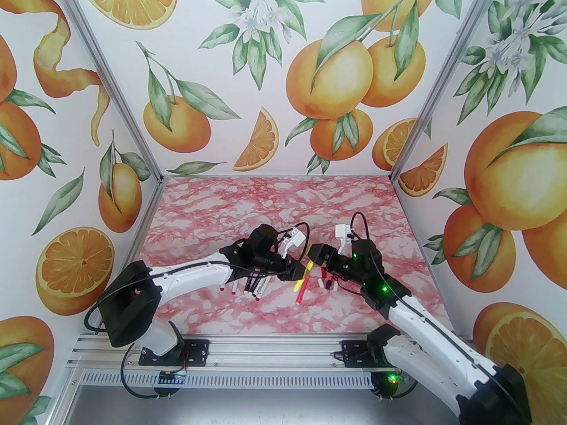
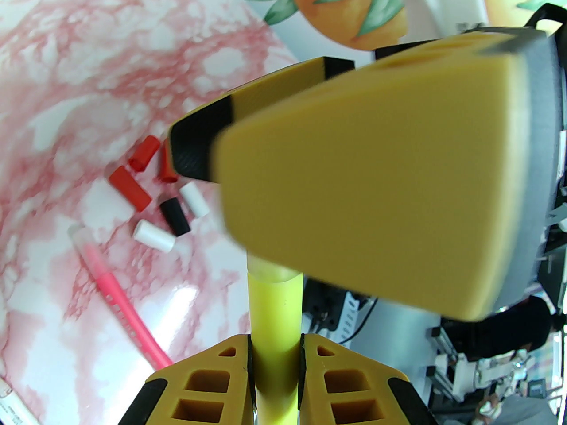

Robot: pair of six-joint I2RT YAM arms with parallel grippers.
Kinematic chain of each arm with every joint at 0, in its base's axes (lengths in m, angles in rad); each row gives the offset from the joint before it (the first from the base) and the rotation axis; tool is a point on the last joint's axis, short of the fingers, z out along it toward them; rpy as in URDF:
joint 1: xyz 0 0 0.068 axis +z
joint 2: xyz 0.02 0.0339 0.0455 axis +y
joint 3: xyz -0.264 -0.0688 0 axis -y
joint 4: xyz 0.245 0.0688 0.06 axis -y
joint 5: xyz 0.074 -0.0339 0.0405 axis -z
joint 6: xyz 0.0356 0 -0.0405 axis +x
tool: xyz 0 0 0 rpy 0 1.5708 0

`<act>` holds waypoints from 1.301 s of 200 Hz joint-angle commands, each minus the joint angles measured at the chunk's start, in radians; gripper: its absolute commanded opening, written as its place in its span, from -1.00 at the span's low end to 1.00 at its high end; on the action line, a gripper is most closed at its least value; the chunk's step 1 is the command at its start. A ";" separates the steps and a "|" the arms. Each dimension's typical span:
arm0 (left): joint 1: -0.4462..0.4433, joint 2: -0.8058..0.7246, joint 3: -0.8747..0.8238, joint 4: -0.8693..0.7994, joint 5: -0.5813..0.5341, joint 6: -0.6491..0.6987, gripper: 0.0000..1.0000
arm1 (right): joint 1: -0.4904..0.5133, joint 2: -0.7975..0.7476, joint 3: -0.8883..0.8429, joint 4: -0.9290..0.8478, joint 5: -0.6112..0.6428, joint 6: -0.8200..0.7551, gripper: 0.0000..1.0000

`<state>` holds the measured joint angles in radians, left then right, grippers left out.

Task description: Open the pen caps

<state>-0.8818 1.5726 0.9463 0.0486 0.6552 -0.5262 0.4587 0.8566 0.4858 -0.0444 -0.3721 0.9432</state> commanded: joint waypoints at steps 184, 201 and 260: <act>-0.013 0.015 -0.009 0.137 0.058 -0.067 -0.49 | 0.024 -0.014 -0.018 0.085 0.044 0.057 -0.77; -0.014 0.012 -0.011 0.134 0.060 -0.059 -0.82 | 0.023 -0.017 -0.019 0.086 0.052 0.062 -0.80; -0.028 -0.033 -0.057 0.113 0.080 -0.005 -1.00 | -0.056 -0.030 0.022 0.059 0.033 0.049 -0.91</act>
<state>-0.8848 1.5826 0.9249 0.1585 0.6792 -0.5751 0.4614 0.8371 0.4747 -0.0109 -0.3473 0.9878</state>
